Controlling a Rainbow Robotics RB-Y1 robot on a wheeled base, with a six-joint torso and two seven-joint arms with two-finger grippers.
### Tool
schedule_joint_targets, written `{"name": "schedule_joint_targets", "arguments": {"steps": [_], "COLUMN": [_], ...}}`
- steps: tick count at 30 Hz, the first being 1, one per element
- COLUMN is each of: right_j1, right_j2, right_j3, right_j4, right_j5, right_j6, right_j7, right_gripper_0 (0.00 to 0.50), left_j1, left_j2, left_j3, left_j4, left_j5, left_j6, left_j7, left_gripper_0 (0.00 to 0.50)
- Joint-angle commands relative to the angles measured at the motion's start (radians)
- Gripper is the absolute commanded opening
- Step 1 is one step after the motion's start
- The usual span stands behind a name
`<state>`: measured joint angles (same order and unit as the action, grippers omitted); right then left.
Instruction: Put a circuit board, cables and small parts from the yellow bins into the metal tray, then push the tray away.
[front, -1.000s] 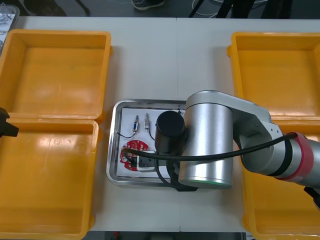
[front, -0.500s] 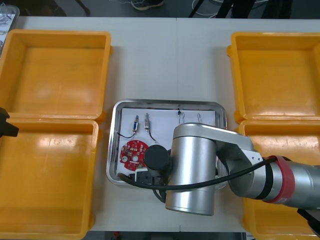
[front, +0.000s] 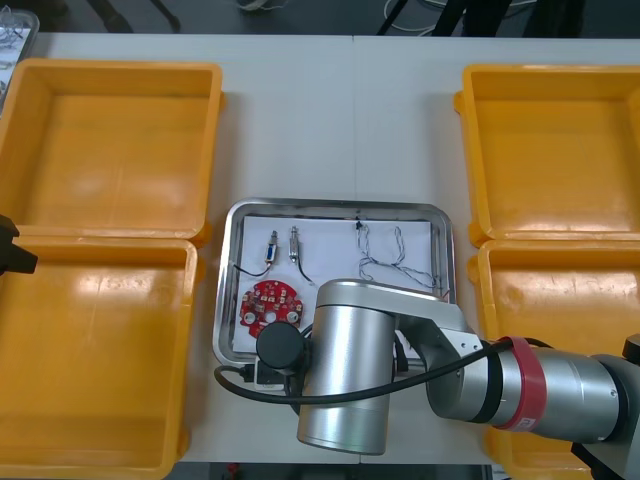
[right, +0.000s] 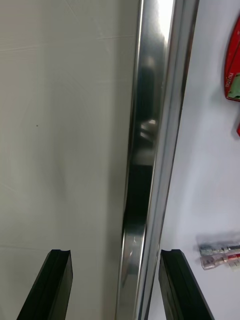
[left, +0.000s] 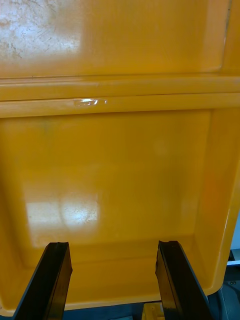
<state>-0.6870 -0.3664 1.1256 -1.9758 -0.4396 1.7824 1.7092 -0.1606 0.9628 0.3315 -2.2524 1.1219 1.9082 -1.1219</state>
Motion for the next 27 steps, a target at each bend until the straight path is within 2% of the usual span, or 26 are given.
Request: {"name": "schedule_joint_targets", "arguments": {"steps": [1,15,16,17,18,20,21,22,24,27], "right_j1": [0.024,0.023,0.024,0.024,0.023,0.023,0.023,0.023,0.021,0.012], "right_j2": [0.034,0.037,0.037,0.035,0.035,0.035,0.035,0.035,0.035,0.035], "right_j3": [0.013,0.014,0.014,0.014,0.014,0.014,0.014,0.014,0.014,0.014], "right_j4": [0.006,0.032,0.032,0.032,0.032,0.032,0.032,0.032,0.032,0.032], "right_j5": [0.028,0.051,0.051,0.051,0.051,0.053,0.053,0.059,0.064,0.065], "right_j6": [-0.023,-0.067,-0.069,-0.070,-0.073,-0.078,-0.078,-0.081,-0.084,-0.084], "right_j7": [0.001,-0.002,-0.003,-0.005,-0.005,-0.007,-0.007,-0.007,-0.007,-0.005], "right_gripper_0": [0.500,0.500,0.484,0.394,0.354,0.193,0.193,0.100,0.035,0.000], "left_j1": [0.016,0.016,0.016,0.016,0.016,0.016,0.016,0.016,0.016,0.016], "left_j2": [0.040,0.040,0.040,0.040,0.040,0.040,0.040,0.040,0.040,0.040], "left_j3": [0.026,0.026,0.026,0.026,0.026,0.026,0.026,0.026,0.026,0.026], "left_j4": [-0.024,-0.024,-0.024,-0.024,-0.024,-0.024,-0.024,-0.024,-0.024,-0.024], "left_j5": [-0.004,-0.004,-0.004,-0.004,-0.004,-0.004,-0.004,-0.004,-0.004,-0.004], "left_j6": [-0.008,-0.008,-0.008,-0.008,-0.008,-0.008,-0.008,-0.008,-0.008,-0.008], "left_j7": [0.019,0.019,0.019,0.019,0.019,0.019,0.019,0.019,0.019,0.019], "left_gripper_0": [0.500,0.500,0.500,0.500,0.500,0.500,0.500,0.500,0.500,0.500]}}
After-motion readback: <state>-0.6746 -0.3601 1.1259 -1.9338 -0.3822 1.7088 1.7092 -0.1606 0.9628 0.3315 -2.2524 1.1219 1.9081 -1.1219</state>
